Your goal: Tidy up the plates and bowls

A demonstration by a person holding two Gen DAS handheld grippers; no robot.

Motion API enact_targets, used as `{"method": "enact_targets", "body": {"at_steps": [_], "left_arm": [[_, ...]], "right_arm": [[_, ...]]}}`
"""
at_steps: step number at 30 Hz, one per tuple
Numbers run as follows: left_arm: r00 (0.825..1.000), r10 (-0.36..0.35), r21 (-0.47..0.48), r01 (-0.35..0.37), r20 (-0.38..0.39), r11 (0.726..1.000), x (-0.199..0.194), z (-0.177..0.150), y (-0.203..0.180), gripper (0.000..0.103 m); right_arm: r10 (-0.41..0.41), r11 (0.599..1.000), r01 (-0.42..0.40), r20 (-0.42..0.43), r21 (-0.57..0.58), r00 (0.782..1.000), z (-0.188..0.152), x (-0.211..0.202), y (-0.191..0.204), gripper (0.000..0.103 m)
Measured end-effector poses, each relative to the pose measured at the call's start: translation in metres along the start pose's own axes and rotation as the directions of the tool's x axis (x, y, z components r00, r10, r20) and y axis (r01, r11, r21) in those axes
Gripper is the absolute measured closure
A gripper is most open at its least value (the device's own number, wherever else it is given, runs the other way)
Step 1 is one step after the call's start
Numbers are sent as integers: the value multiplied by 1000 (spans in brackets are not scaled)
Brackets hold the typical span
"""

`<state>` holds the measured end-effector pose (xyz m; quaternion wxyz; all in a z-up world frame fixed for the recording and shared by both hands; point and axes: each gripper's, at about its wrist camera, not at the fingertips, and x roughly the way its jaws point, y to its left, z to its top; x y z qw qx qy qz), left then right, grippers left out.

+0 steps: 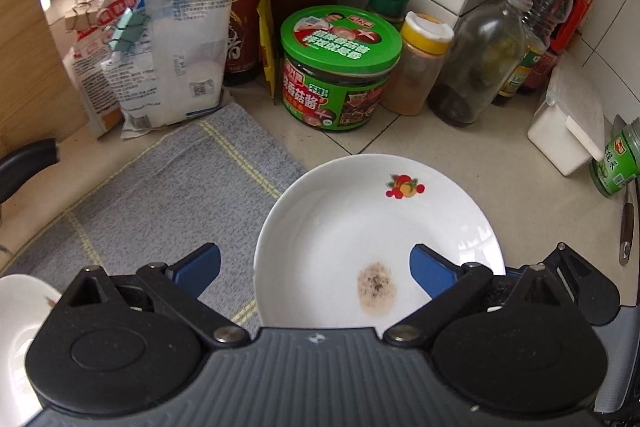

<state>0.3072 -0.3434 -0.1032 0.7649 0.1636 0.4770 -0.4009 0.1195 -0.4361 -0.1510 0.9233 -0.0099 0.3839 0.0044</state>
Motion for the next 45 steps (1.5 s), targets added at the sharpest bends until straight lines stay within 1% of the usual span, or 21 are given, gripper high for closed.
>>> {"method": "enact_targets", "body": {"at_steps": [2,5,9,11,13,15,19,30,37,45], "left_arm": [[1000,-15,5,16,-11,1000,8,4,0,5],[1000,-18,12,18,-22,1000,17,10,1,7],[998,-40,-7,39,-39,999,29,16,5,9],[998,-47,-14,47,-50,999,34,18,6,12],[996,-60,-18,59,-65,998,40,19,7,18],[995,-69,-18,68,-76,998,45,19,6,18],[992,-86,-17,85,-91,996,52,20,6,22],[990,-98,3,99,-104,995,60,28,2,23],[989,-102,31,106,-109,994,63,33,-1,23],[988,-125,50,130,-94,990,63,33,1,23]], "right_arm": [[6,1000,-6,0,-5,1000,2,2,-2,0],[16,1000,-16,-4,-16,1000,4,4,-4,0],[15,1000,-15,-4,-19,1000,6,5,-7,0],[20,1000,-20,-6,-18,1000,7,6,-9,0],[17,999,-18,-1,-27,1000,8,7,-10,0],[14,999,-13,6,-33,1000,8,7,-10,0],[32,998,-31,12,-51,999,9,9,-11,0],[74,993,-73,12,-91,997,13,14,-14,0],[83,991,-81,14,-103,996,13,13,-13,0],[83,991,-81,14,-110,996,14,13,-11,0]]}}
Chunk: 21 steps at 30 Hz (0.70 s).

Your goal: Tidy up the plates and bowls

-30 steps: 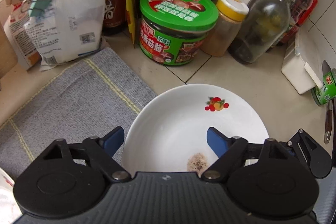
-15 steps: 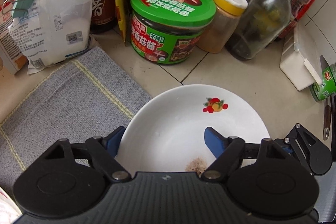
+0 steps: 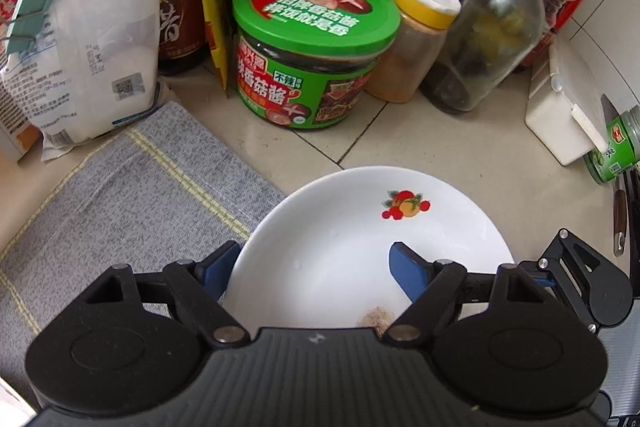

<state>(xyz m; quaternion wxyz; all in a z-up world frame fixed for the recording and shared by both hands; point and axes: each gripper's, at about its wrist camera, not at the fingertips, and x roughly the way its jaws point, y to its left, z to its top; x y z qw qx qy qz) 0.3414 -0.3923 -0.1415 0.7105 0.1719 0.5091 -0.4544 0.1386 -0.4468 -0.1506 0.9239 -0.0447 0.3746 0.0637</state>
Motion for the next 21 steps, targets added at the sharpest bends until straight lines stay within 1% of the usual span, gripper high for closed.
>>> {"method": "enact_targets", "body": {"at_steps": [3,4,8,21], "left_arm": [[1000,-10,-2,10,5,1000,0,1,2,23],[1000,-16,-4,16,5,1000,-1,1,3,26],[1000,-10,17,9,6,1000,-2,1,1,29],[1000,-15,25,15,13,1000,-11,-7,3,30]], "right_arm": [[0,1000,0,-3,0,1000,0,0,0,0],[-1,1000,1,-4,-1,1000,1,0,0,0],[-8,1000,8,-9,-1,1000,2,0,1,0],[-13,1000,13,-25,-5,1000,6,2,0,0]]}}
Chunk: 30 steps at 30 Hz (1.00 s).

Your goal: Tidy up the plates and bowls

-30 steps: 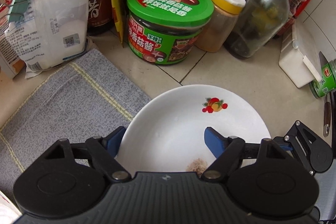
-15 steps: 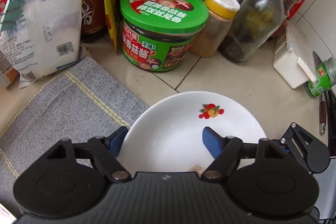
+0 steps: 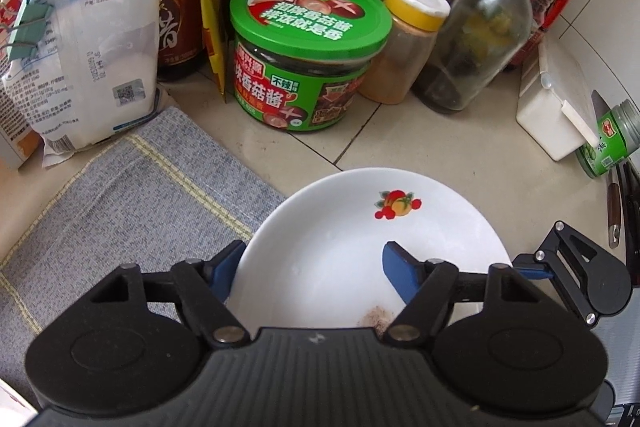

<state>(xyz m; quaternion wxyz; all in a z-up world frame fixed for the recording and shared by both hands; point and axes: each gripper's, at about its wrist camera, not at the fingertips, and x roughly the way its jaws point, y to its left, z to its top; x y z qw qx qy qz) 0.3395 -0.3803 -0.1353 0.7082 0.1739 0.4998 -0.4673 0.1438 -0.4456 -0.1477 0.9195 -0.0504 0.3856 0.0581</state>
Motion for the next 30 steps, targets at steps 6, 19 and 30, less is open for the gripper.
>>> {"method": "enact_targets", "body": {"at_steps": [6,19,30], "left_arm": [[1000,-3,-2,3,5,1000,-3,-1,0,30],[999,12,-16,-12,33,1000,-27,-11,-3,30],[996,39,-55,-35,74,998,-62,-35,-5,30]], "right_arm": [[-2,1000,2,-6,-7,1000,2,0,0,0],[11,1000,-11,-1,-15,1000,10,-13,10,0],[26,997,-25,16,-67,1000,18,-33,33,0]]}}
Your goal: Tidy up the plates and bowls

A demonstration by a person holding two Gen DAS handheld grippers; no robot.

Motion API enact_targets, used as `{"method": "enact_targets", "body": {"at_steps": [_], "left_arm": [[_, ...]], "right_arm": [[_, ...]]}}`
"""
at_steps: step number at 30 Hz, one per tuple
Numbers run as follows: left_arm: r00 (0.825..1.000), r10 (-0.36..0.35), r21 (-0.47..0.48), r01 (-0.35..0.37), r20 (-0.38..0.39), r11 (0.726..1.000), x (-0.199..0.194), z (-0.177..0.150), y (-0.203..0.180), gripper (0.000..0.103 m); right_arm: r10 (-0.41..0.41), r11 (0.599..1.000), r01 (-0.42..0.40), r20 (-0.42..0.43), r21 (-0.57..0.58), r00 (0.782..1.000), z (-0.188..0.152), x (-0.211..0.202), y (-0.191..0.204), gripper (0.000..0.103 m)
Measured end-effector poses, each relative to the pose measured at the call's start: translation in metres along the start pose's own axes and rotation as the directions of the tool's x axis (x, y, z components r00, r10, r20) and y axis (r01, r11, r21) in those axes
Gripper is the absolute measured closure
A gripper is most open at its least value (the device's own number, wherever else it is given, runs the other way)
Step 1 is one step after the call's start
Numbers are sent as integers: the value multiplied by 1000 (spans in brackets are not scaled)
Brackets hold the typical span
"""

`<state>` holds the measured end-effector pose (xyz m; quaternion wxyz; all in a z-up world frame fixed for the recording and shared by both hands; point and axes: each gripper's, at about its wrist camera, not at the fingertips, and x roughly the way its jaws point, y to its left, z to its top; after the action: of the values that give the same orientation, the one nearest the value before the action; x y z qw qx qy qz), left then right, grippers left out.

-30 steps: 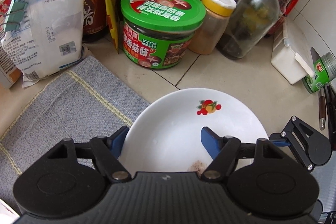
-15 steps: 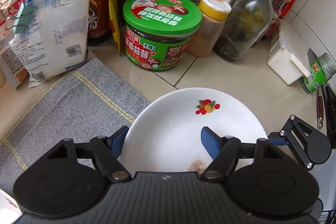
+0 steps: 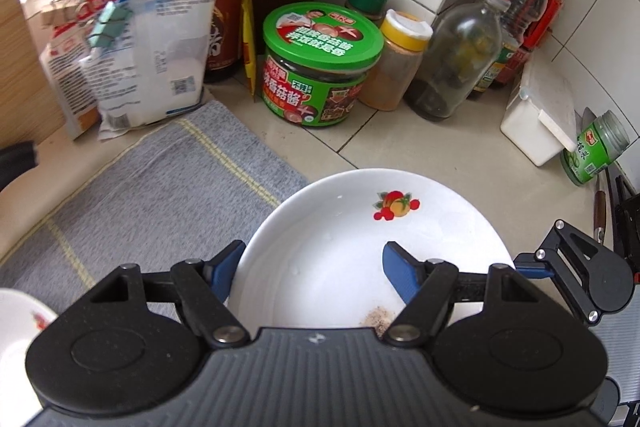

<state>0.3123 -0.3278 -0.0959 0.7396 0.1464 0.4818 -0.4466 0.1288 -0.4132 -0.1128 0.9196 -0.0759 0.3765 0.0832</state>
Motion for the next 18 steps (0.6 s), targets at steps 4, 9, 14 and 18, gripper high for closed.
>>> {"method": "enact_targets", "body": {"at_steps": [4,9,14,18], "left_arm": [[1000,10,-12,-10,9,1000,-11,-9,1,30],[1000,21,-31,-20,17,999,-21,-21,3,30],[999,34,-49,-33,17,998,-27,-34,7,30],[999,47,-61,-46,13,997,-29,-44,10,30]], "right_arm": [[8,1000,-8,6,-15,1000,1,-6,7,0],[19,999,-19,6,-29,1000,2,-10,17,0],[35,999,-35,4,-42,999,2,-10,25,0],[48,998,-48,1,-51,999,0,-9,32,0]]}}
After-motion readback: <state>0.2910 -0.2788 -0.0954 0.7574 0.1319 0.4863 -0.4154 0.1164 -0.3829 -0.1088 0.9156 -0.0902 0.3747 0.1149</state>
